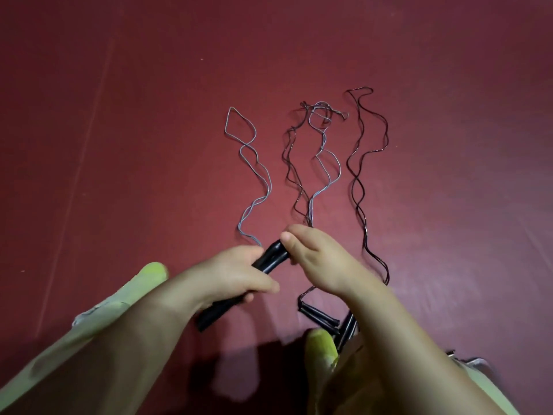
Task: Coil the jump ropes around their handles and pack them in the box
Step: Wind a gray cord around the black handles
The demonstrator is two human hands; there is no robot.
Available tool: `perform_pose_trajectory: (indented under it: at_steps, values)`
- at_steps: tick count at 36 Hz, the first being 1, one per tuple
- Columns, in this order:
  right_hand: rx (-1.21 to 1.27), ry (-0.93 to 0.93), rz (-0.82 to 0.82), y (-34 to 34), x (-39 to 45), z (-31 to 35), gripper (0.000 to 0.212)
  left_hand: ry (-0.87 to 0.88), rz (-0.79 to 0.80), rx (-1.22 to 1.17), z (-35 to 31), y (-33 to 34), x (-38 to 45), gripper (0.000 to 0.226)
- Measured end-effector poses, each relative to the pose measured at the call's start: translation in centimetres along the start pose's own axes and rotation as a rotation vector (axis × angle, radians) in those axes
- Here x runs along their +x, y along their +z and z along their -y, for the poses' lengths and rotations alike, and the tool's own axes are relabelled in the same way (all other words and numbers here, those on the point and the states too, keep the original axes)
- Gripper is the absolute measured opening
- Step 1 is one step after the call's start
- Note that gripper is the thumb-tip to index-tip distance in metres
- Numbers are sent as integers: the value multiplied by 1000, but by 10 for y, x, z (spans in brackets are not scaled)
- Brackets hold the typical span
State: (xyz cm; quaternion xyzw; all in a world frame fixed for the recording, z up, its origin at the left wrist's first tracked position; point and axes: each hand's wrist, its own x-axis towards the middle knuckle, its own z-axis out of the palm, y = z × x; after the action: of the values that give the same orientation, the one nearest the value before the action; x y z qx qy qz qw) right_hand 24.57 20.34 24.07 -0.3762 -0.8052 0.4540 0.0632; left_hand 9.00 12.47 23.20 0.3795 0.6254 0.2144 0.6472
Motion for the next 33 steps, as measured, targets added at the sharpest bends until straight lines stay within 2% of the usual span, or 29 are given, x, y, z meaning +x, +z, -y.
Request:
perform_pose_trajectory:
  at_steps: [5, 7, 9, 13, 16, 18, 21, 23, 27, 31, 33]
  values:
    - [49, -71, -33, 5, 9, -5, 34, -88, 318, -381, -6, -3, -3, 24]
    - [96, -87, -42, 4, 9, -4, 35, -128, 461, -512, -8, -6, -3, 28]
    - [145, -108, -30, 4, 11, -3, 37, -105, 550, -602, -7, -5, -2, 28]
    - [315, -58, -48, -3, 9, -4, 39, -17, 507, -620, -9, -5, 0, 14]
    - [353, -30, -48, -10, 8, -5, 42, 54, 525, -662, -10, -13, 4, 8]
    - [347, -17, -44, -11, 6, -6, 47, 112, 535, -731, -8, -17, 8, 13]
    - [302, 0, -35, -8, 6, -10, 71, 202, 528, -862, -6, -21, 12, 27]
    - [275, 28, -21, -5, 6, -14, 78, 216, 450, -946, -8, -22, 14, 33]
    - [216, 89, 46, 3, 6, -13, 73, 207, 268, -1003, -12, -22, 16, 51]
    - [182, 98, 83, 6, 6, -11, 76, 205, 164, -937, -13, -23, 16, 26]
    - [156, 100, 100, 5, 5, -10, 75, 193, 144, -870, -12, -25, 15, 31]
